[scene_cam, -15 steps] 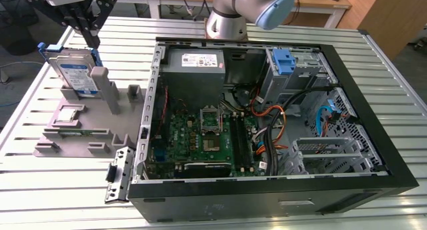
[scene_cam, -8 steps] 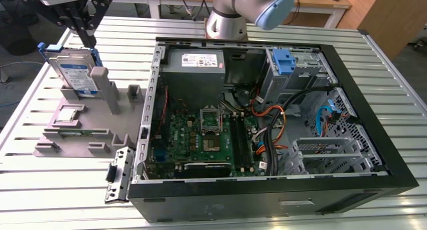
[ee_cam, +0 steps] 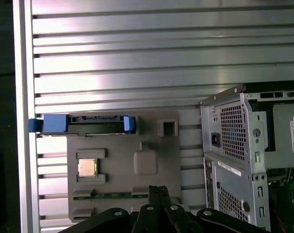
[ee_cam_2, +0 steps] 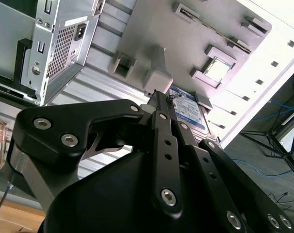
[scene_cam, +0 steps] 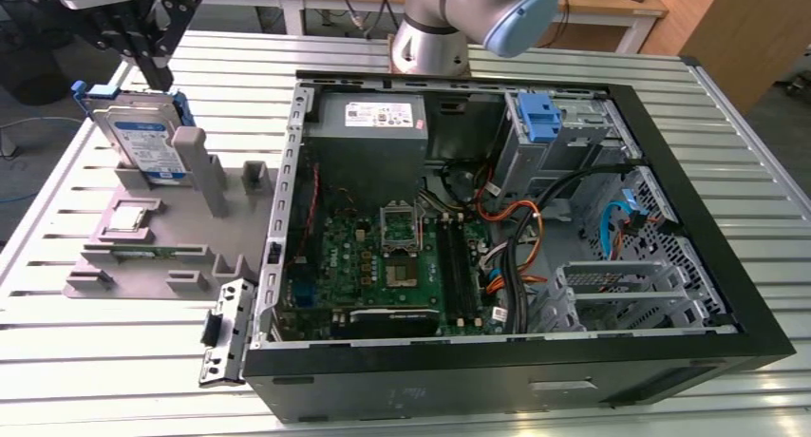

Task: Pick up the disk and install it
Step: 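Reach for the disk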

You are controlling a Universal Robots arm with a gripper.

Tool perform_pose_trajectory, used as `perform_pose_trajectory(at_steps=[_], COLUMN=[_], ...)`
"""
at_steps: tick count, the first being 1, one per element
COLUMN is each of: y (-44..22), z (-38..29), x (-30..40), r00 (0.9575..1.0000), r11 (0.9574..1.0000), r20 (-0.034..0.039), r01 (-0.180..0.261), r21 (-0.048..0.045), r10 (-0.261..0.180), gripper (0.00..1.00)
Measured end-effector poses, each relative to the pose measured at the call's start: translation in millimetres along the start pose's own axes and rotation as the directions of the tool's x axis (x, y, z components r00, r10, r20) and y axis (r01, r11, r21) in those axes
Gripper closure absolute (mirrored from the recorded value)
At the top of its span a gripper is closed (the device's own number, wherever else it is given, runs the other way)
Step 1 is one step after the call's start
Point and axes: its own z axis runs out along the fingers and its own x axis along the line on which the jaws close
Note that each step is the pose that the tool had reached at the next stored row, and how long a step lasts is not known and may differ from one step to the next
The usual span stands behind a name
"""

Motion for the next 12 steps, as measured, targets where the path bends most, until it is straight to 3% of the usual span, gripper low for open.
perform_pose_trajectory(at_steps=[12], y=[-1.3], z=[0.2], x=[20.3], r00=[1.0000], r11=[1.0000], r20=[0.0004], r01=[0.000], r21=[-0.0001], r10=[0.000], gripper=[0.90])
